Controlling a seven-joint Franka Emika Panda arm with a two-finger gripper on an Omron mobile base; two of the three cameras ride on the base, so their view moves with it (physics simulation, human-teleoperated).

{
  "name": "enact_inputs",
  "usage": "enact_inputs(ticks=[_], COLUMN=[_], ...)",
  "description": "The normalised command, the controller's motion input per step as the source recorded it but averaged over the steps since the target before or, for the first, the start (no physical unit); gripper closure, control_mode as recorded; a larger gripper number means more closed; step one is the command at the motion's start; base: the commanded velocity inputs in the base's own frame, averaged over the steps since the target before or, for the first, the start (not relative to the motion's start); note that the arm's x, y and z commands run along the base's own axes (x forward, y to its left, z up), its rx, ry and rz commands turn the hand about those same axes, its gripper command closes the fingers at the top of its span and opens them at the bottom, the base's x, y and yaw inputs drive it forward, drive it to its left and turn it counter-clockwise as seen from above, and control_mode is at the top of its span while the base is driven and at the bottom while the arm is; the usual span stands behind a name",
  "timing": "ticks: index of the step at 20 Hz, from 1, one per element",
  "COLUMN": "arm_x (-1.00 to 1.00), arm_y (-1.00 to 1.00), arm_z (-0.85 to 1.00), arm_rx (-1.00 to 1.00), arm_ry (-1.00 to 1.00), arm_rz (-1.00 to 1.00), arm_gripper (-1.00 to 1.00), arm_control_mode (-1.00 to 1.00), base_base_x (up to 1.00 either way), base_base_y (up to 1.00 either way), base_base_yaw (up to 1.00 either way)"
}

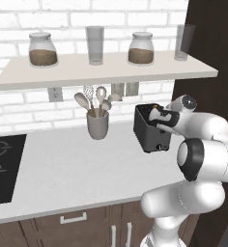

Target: Start the toaster. Once the lever pops up, take the bread to the plate on the dining counter.

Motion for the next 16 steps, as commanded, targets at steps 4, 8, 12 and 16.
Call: enact_inputs(ticks=[4,8,12,16], arm_x=[0.22,0.11,0.11,0.07], arm_y=[0.02,0.00,0.00,0.00], arm_z=[0.00,0.00,-0.01,-0.01], arm_rx=[0.00,0.00,0.00,0.00], arm_ry=[0.00,0.00,0.00,0.00], arm_rz=[0.00,0.00,0.00,0.00], arm_gripper=[-1.00,-1.00,-1.00,-1.00], arm_control_mode=[-1.00,-1.00,-1.00,-1.00], base_base_x=[0.00,0.00,0.00,0.00], base_base_y=[0.00,0.00,0.00,0.00], base_base_yaw=[0.00,0.00,0.00,0.00])
